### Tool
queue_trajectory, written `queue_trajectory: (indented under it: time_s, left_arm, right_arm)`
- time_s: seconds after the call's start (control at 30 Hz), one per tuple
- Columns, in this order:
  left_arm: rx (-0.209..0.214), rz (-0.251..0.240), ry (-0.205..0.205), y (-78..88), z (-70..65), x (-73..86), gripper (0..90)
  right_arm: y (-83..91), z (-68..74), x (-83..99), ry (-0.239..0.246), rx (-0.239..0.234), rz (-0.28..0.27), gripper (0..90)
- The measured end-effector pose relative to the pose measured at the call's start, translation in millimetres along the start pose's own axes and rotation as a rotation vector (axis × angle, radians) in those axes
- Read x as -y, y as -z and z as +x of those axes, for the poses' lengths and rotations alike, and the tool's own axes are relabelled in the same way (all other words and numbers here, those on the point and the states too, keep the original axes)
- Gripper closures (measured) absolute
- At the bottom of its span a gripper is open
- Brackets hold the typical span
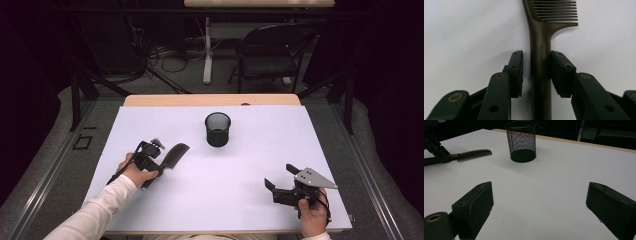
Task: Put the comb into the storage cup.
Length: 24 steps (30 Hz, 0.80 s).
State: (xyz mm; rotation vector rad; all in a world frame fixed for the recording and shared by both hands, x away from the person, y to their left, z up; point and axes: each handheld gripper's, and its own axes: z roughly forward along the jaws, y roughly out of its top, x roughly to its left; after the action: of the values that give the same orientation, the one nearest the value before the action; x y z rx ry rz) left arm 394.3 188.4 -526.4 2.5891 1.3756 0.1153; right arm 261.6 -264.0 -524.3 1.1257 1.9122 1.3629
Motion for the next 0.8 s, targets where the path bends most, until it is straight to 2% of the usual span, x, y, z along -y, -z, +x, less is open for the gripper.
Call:
queue_trajectory:
  time_s: [0.6, 0.8]
  left_arm:
    - [0.010, 0.005, 0.008, 0.4, -0.1, -0.8, 71.7]
    - [0.010, 0.005, 0.009, 0.5, -0.2, -0.7, 72.0]
  right_arm:
    - [-0.2, -0.4, 0.2, 0.003, 0.000, 0.001, 7.6]
    - [-0.6, -0.3, 0.3, 0.002, -0.001, -0.001, 7.6]
